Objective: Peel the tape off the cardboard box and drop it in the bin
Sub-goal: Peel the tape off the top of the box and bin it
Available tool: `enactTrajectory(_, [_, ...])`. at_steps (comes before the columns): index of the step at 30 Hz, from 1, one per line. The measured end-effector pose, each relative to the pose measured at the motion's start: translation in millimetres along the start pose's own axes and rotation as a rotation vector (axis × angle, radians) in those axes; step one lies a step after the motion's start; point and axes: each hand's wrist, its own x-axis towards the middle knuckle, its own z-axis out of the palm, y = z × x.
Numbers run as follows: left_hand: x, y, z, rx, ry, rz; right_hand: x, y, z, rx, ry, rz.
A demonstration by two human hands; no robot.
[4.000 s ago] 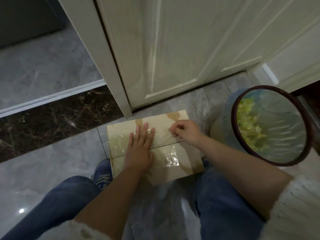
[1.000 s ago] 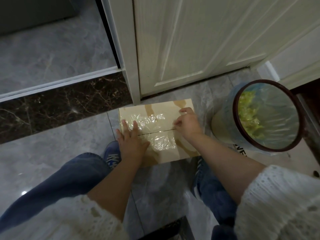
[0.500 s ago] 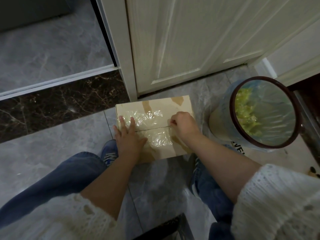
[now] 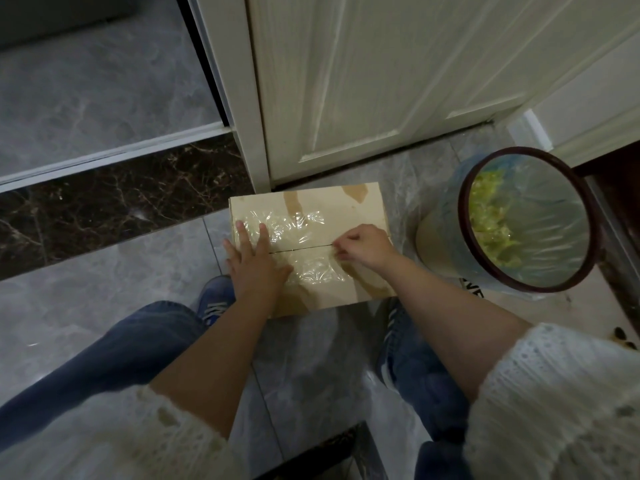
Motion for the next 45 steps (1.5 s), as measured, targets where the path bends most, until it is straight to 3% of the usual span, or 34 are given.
enactTrajectory(9, [0.5,-2.3,-0.7,-0.005,-0.009,0.019,2.5,-8.3,-1.9,-0.508,0.067,-0.201])
enactTrajectory(16, [1.5,-2.3,-0.3,-0.004,-0.006,0.029,4.9,0.3,8.1,-0.609,-0.026,-0.278])
enactTrajectory(25, [2.7,-5.1,2.4,0.033,0.012,0.049,2.9,7.7,5.9,-0.434,0.011,-0.289])
enactTrajectory(35, [3.5,-5.4,3.5,0.03,-0.02,0.037,1.3,17.4,4.4,-0.071,0.038,-0.034])
enactTrajectory(45, [3.5,-4.1,2.0,0.012,-0.026,0.033,-3.5,25.6,-16.7,0.307,-0.171,0.089])
